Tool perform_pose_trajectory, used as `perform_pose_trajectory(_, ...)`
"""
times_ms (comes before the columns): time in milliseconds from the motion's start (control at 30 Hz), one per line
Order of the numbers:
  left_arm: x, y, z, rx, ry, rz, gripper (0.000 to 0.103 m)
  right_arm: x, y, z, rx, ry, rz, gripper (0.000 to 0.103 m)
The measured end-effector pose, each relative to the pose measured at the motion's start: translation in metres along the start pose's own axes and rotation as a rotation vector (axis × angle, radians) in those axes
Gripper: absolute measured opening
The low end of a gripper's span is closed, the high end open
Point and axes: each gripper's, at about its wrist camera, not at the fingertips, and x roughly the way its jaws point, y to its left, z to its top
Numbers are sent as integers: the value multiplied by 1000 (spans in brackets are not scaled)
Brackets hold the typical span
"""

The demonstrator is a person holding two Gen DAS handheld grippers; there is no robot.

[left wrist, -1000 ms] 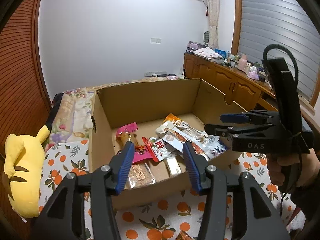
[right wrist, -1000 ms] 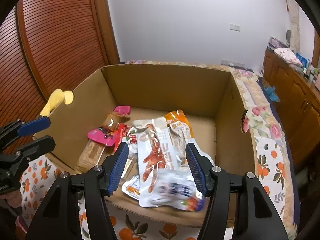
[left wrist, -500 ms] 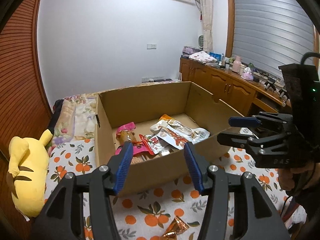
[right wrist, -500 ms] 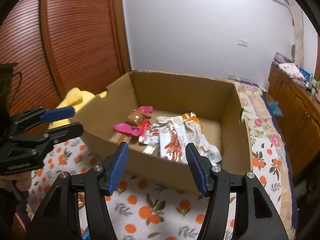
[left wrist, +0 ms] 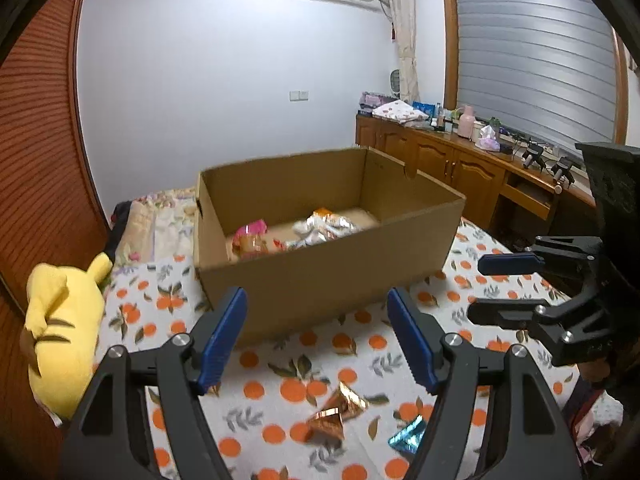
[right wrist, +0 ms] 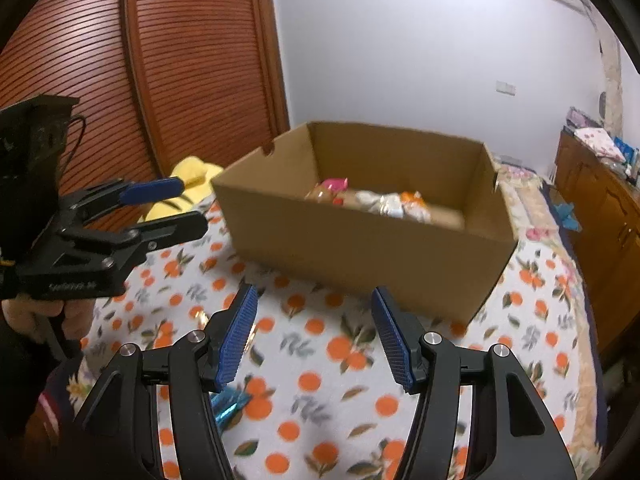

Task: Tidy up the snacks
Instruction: 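Move both tools back from the box toward the two foil candies, then close the left tool on the copper foil candy while the right tool grasps the blue foil candy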

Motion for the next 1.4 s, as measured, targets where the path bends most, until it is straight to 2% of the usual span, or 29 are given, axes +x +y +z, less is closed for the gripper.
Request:
perform_pose_trajectory(433,22,3,-56,-15,133,-13,73,20,35,-52,-9,102,88,59)
perform_pose_trajectory(700,30,5,-74,-31,182,-45,68,29,49,-68,-6,141,130,57)
perform_pose_trajectory(1133,37,8,-84,-30,212,-37,65,48,65,-86,-36,210,146,49)
perform_pose_trajectory(1300,39,7,-84,-29,215,-40,65,55,67,-92,-68,221,94,41)
perform_pose_trajectory(1400,41,5,-84,-24,220,-67,65,56,64,-91,-62,217,83,27)
